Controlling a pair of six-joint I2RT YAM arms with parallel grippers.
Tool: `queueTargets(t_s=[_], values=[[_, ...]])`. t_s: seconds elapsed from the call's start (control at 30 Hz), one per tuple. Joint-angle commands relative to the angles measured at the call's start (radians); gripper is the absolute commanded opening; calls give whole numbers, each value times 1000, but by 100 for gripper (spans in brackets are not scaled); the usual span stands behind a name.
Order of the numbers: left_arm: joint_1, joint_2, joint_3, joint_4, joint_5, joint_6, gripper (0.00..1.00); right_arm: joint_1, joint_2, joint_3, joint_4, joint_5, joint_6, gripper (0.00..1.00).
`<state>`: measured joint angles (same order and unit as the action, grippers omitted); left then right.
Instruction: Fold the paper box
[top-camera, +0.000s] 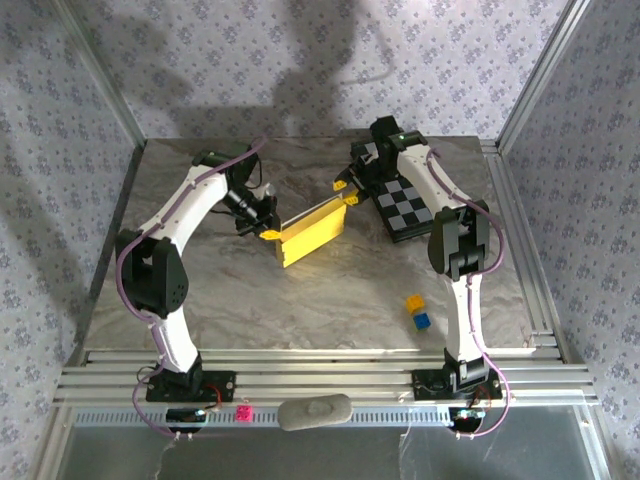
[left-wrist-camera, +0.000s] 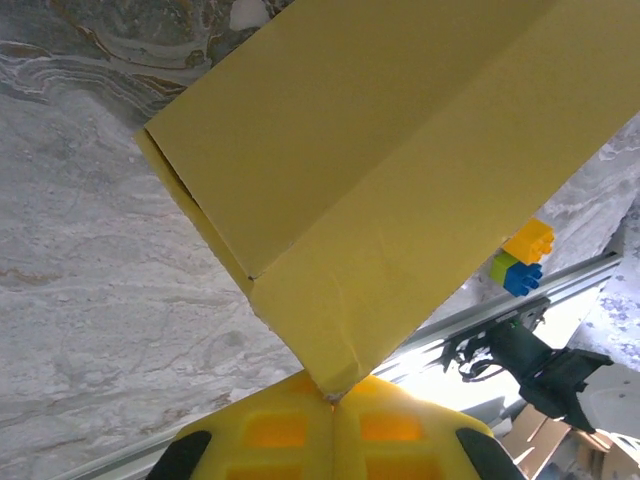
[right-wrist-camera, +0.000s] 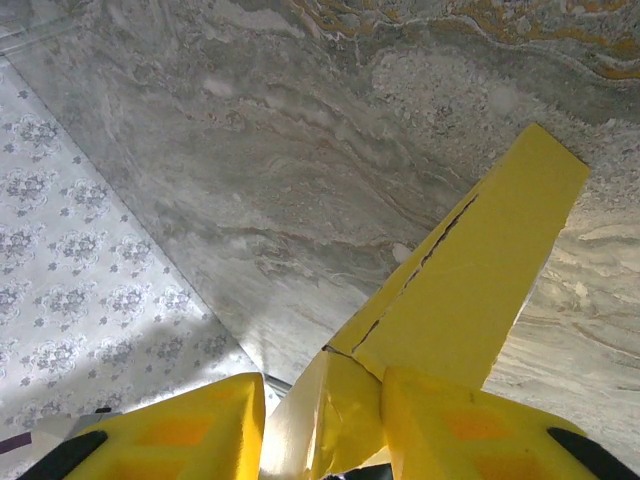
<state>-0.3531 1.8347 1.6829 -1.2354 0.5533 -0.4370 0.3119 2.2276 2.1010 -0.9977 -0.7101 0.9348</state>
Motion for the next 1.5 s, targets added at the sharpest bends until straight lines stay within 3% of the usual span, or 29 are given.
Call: queueTargets(t_s=[0.0, 0.43, 0.7, 0.9, 1.47], values=[[2, -18, 9, 133, 97, -11, 4, 26, 39, 11, -62, -35, 14, 38], [25, -29, -24, 104, 128, 24, 4, 10, 37, 37, -52, -48, 27, 38], [23, -54, -63, 170, 140, -39, 3, 12, 34, 18, -52, -40, 25, 31], [14, -62, -69, 215, 154, -78, 3, 16, 27, -4, -45, -37, 27, 31], [-82, -32, 15, 90, -78, 14, 3, -1, -12, -19, -92, 29, -30, 23]])
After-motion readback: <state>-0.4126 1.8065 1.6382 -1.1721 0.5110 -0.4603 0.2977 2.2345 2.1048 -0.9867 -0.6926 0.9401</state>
